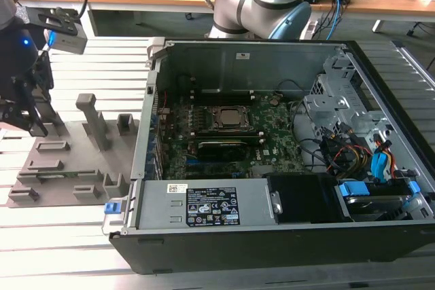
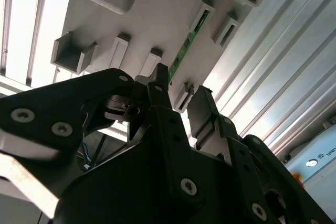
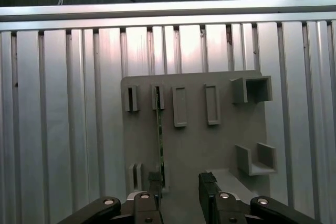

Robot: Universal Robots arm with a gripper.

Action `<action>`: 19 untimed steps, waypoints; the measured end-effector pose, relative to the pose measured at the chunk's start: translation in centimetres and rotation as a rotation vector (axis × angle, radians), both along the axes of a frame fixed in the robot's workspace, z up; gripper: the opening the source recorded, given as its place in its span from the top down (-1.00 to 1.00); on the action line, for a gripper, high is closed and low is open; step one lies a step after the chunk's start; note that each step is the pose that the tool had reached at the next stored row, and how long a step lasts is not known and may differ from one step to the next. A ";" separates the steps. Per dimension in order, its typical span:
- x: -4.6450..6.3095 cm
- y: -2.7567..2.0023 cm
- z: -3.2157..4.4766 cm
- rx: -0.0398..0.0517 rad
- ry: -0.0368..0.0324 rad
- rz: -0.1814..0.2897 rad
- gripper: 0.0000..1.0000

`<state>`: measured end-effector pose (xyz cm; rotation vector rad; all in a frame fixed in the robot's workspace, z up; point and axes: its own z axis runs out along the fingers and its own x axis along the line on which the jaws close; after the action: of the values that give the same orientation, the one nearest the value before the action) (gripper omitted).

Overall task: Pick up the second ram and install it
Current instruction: 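Pick up the second ram and move it above second insertion slot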

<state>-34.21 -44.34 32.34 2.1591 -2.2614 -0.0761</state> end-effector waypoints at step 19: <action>0.0 0.00 -1.87 0.0000 0.0001 0.000 0.15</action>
<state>-34.21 -44.34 30.47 2.1591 -2.2613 -0.0761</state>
